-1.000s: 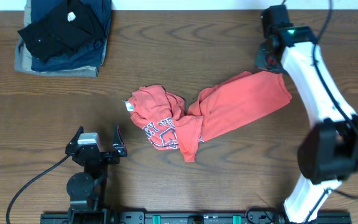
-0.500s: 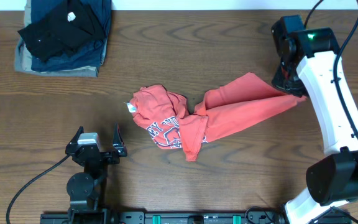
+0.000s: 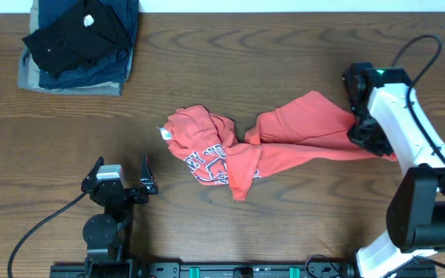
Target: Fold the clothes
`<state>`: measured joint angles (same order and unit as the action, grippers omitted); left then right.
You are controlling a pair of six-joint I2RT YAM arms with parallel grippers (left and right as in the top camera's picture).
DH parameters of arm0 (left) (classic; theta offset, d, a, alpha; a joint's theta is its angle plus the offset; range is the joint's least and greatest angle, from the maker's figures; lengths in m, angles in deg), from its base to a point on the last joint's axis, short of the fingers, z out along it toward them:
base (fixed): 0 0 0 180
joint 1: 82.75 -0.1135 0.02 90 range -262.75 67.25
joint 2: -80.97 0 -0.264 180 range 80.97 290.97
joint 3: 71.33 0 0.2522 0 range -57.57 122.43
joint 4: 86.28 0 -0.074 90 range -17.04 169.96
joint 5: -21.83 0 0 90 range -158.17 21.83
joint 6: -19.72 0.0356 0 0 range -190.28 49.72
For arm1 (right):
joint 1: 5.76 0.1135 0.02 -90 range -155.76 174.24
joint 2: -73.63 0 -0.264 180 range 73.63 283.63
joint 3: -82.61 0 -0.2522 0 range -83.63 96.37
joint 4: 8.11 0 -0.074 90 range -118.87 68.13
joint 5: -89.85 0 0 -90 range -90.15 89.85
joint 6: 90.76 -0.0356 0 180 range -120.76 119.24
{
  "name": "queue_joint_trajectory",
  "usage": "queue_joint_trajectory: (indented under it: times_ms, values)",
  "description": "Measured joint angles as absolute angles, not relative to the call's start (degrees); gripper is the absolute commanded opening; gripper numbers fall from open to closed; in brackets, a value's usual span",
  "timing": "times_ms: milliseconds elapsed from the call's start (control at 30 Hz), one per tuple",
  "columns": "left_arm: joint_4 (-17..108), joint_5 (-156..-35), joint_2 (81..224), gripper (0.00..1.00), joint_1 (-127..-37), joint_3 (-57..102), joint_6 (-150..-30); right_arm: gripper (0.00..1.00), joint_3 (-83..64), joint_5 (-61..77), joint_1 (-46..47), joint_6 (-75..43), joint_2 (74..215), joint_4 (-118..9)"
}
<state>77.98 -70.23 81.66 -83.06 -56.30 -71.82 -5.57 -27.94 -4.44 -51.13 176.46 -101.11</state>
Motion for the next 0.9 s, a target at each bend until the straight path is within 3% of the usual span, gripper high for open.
queue_joint_trajectory:
  times_ms: [233,300,400,433,467,500,533,900]
  values:
    - [77.98,-70.23,81.66,0.98,-83.06,-56.30,-71.82,0.02,-6.05,-27.94,-11.56,-49.82,176.46,-98.49]
    - [77.98,-70.23,81.66,0.98,-83.06,-56.30,-71.82,0.08,-6.03,-27.35,-12.52,-48.55,176.46,-98.25]
    - [77.98,-70.23,81.66,0.98,-83.06,-56.30,-71.82,0.29,-6.05,-24.97,-13.11,-44.94,176.46,-97.22]
    - [77.98,-70.23,81.66,0.98,-83.06,-56.30,-71.84,0.46,-6.05,-23.88,-13.11,-43.61,176.46,-96.74]
    - [77.98,-70.23,81.66,0.98,-83.06,-56.30,-71.84,0.77,-6.05,-22.54,-13.09,-42.14,176.46,-96.37]
    - [77.98,-70.23,81.66,0.98,-83.06,-56.30,-71.84,0.94,-6.05,-21.17,-13.09,-40.53,176.46,-96.13]
    - [77.98,-70.23,81.66,0.98,-83.06,-56.30,-71.82,0.99,-6.05,-19.85,-13.09,-39.02,176.46,-95.89]
    - [77.98,-70.23,81.66,0.98,-83.06,-56.30,-71.82,0.99,-6.07,-9.23,-13.09,-31.63,176.46,-91.82]
